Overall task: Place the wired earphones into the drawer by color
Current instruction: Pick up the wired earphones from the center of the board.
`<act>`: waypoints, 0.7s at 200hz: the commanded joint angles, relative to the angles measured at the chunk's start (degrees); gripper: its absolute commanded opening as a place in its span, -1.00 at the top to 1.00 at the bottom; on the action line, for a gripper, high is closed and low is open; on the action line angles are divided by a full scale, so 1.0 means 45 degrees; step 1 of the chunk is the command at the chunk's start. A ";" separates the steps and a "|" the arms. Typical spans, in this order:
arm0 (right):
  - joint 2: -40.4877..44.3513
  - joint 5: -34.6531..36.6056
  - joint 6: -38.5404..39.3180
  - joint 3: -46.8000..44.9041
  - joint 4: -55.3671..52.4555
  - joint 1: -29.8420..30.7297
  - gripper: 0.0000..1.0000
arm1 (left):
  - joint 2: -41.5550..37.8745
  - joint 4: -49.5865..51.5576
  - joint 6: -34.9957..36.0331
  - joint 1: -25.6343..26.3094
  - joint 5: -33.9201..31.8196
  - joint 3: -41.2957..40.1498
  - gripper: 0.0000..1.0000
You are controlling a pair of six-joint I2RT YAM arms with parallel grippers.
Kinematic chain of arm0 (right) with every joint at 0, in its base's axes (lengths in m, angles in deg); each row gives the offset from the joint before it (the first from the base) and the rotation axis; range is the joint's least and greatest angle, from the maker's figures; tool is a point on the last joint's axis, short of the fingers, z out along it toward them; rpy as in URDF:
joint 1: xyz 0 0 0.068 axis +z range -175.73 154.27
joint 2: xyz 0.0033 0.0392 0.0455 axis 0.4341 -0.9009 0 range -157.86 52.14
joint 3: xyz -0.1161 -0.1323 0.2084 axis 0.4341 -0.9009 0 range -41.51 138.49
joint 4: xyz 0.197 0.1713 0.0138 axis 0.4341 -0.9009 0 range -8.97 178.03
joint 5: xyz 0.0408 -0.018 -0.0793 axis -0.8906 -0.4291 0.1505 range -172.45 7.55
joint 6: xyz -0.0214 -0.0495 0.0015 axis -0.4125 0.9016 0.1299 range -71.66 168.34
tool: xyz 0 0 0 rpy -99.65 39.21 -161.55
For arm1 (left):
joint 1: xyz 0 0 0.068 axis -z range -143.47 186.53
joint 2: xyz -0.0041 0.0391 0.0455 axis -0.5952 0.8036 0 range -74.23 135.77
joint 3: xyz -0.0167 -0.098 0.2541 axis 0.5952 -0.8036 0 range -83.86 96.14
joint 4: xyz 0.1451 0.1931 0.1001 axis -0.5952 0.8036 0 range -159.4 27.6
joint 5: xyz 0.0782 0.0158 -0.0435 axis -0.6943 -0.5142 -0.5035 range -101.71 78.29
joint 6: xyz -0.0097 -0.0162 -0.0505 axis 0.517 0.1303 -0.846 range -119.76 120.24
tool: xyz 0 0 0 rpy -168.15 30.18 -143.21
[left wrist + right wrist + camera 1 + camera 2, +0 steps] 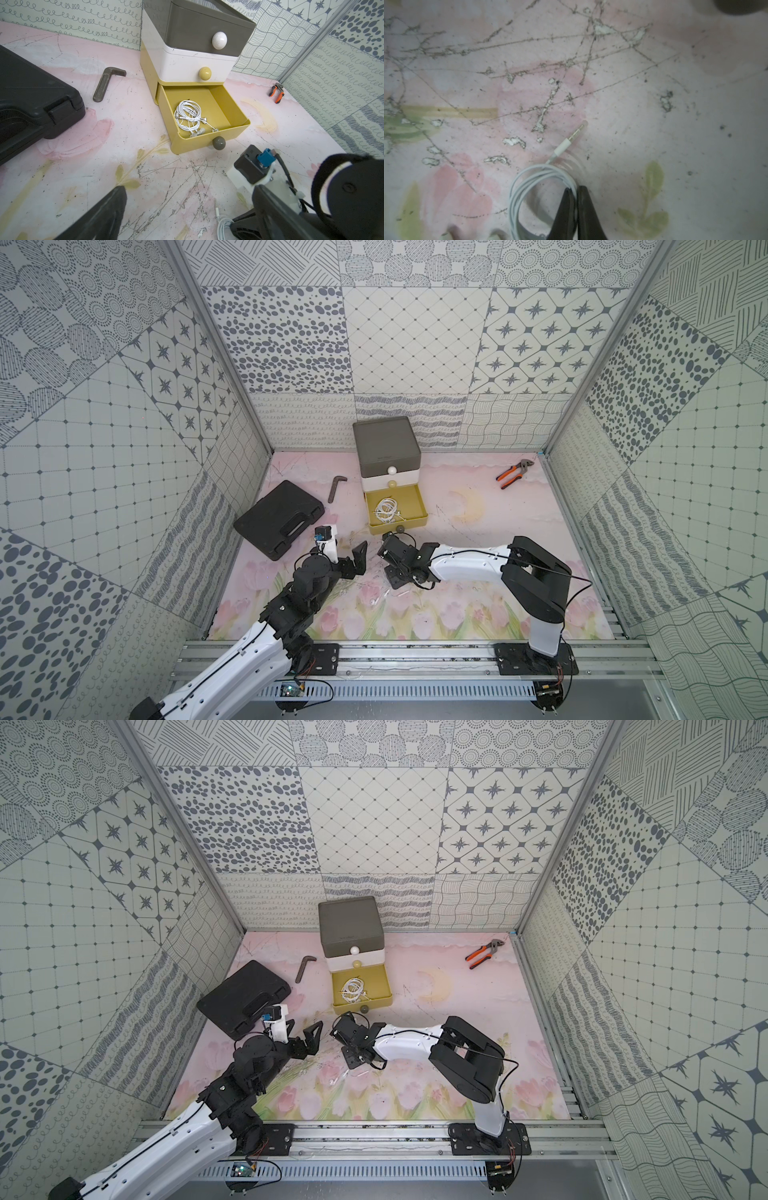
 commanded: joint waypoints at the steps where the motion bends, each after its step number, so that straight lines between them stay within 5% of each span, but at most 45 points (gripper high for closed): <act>1: 0.0136 0.0082 -0.0037 0.0048 -0.0080 0.0038 1.00 | -0.0003 -0.0104 0.0254 -0.0131 -0.0228 -0.0060 -0.99; 140: 0.3443 0.0712 0.0283 0.0179 -0.0531 -0.0279 1.00 | -0.0061 -0.0124 0.0260 -0.0109 -0.0187 -0.0070 -0.99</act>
